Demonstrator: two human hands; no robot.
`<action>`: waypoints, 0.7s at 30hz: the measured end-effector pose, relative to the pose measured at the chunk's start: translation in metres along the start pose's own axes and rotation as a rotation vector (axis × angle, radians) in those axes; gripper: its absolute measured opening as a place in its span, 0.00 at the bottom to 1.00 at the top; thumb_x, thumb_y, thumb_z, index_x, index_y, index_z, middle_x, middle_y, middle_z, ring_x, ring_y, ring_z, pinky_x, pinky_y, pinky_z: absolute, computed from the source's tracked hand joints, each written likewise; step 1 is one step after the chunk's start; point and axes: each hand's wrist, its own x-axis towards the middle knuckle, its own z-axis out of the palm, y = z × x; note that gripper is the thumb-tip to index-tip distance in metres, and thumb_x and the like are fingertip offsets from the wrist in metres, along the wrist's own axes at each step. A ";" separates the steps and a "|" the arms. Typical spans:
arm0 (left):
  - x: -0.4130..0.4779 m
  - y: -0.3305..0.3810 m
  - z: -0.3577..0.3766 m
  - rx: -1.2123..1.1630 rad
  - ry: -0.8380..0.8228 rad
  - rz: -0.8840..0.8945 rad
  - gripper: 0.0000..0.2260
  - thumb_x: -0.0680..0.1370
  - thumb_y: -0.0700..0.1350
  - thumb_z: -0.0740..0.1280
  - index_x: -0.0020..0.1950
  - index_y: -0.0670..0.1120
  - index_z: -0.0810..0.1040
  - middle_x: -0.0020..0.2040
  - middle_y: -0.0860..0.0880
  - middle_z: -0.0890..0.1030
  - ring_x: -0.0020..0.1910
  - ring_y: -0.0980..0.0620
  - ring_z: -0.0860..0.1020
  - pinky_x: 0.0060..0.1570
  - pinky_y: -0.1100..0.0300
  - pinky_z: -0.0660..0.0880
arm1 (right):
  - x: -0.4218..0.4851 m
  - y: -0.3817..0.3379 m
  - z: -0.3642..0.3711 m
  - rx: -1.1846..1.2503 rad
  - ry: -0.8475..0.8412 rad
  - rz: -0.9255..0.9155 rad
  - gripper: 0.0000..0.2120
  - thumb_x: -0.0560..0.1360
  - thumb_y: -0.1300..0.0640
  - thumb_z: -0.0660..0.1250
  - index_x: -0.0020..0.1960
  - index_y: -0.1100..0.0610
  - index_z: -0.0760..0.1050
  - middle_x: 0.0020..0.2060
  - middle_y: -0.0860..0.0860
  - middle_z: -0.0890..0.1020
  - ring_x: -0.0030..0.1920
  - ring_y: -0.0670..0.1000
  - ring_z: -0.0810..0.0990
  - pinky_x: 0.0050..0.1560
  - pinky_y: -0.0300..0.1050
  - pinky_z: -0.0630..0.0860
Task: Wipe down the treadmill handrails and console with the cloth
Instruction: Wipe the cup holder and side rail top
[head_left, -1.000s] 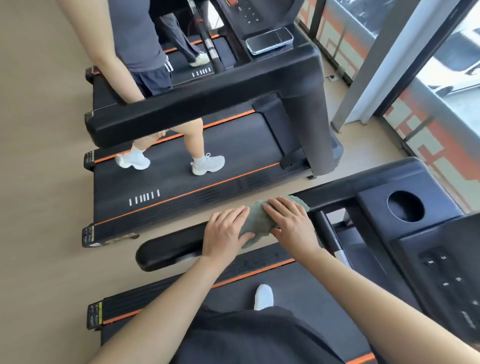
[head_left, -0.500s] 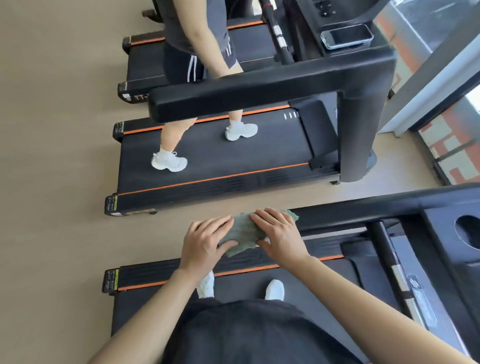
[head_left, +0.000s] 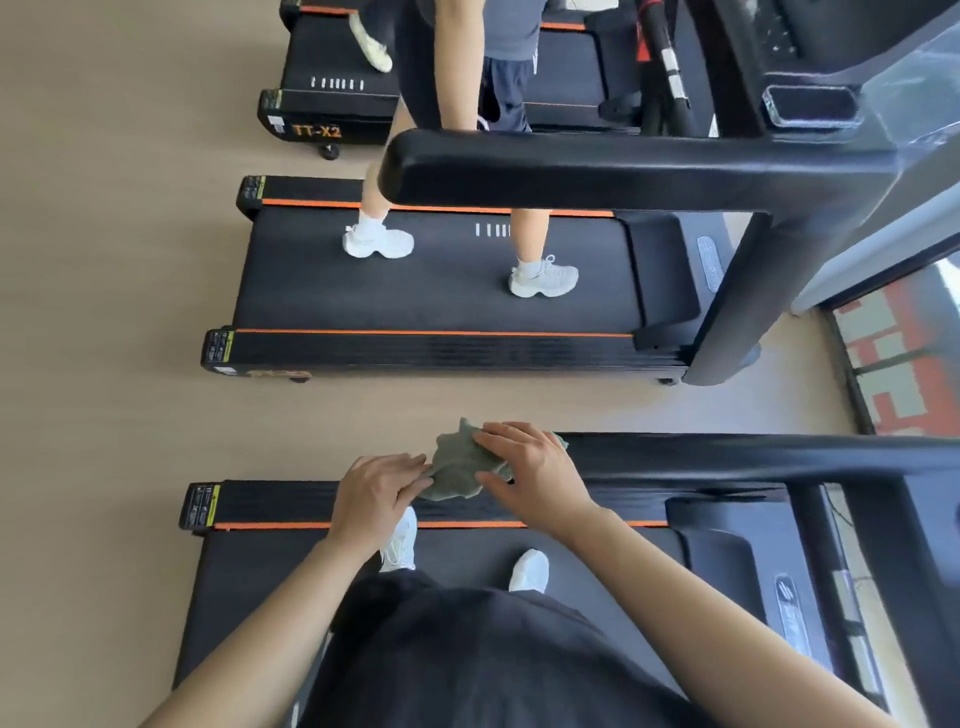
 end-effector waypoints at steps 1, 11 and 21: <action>0.001 -0.004 -0.002 0.001 -0.029 -0.018 0.16 0.80 0.56 0.64 0.52 0.48 0.88 0.49 0.53 0.87 0.49 0.49 0.85 0.46 0.51 0.80 | 0.004 -0.006 0.002 -0.018 -0.008 0.004 0.25 0.72 0.48 0.72 0.68 0.51 0.78 0.66 0.48 0.80 0.67 0.53 0.75 0.66 0.53 0.71; -0.003 -0.015 -0.017 -0.247 -0.101 -0.219 0.21 0.75 0.48 0.70 0.68 0.48 0.81 0.66 0.54 0.81 0.64 0.57 0.77 0.64 0.62 0.69 | 0.026 -0.042 0.013 -0.160 -0.102 0.114 0.25 0.68 0.52 0.75 0.65 0.51 0.77 0.61 0.46 0.80 0.60 0.54 0.78 0.61 0.47 0.70; 0.021 0.044 0.000 -0.646 -0.192 -0.175 0.24 0.80 0.56 0.64 0.75 0.51 0.74 0.69 0.58 0.77 0.69 0.55 0.74 0.67 0.59 0.71 | 0.003 -0.036 -0.005 -0.066 0.023 0.245 0.17 0.74 0.48 0.72 0.60 0.53 0.79 0.54 0.46 0.79 0.54 0.50 0.77 0.50 0.44 0.75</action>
